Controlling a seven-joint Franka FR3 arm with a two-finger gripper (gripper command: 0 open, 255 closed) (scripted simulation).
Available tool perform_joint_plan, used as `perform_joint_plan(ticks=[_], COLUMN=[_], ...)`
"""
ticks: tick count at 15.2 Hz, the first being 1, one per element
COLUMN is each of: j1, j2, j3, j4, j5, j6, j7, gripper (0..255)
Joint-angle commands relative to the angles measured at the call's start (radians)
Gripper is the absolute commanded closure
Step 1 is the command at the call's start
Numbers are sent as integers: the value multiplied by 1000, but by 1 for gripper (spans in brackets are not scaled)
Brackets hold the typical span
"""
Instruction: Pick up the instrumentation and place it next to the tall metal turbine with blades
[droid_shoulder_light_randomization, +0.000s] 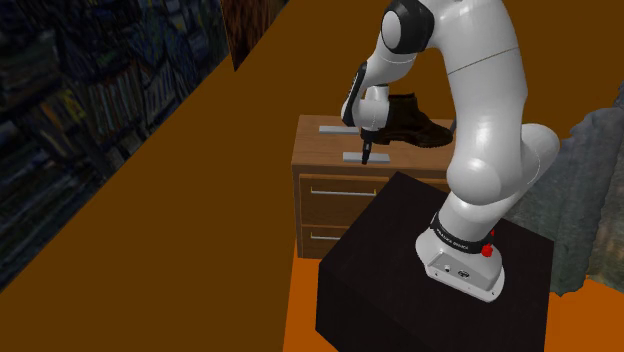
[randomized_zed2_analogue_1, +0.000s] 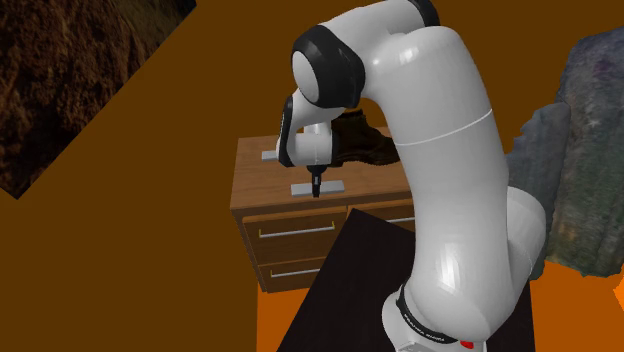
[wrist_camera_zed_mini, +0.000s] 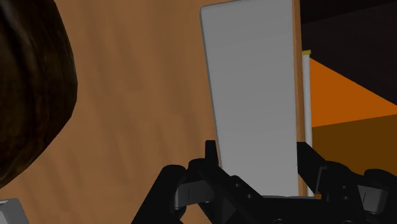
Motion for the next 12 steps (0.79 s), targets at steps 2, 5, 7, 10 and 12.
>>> perform_joint_plan(ticks=[2,5,7,10,12], j1=[12,31,43,62,75], j2=[-26,-65,-92,-131,-157], j3=[-15,-39,-55,-79,-95], j4=[-12,-29,-39,-52,-60], j5=[-11,-30,-44,-66,-83], j6=[-16,-41,-58,-84,-102], j7=[9,24,34,51,63], gripper=[255,255,255,255,255])
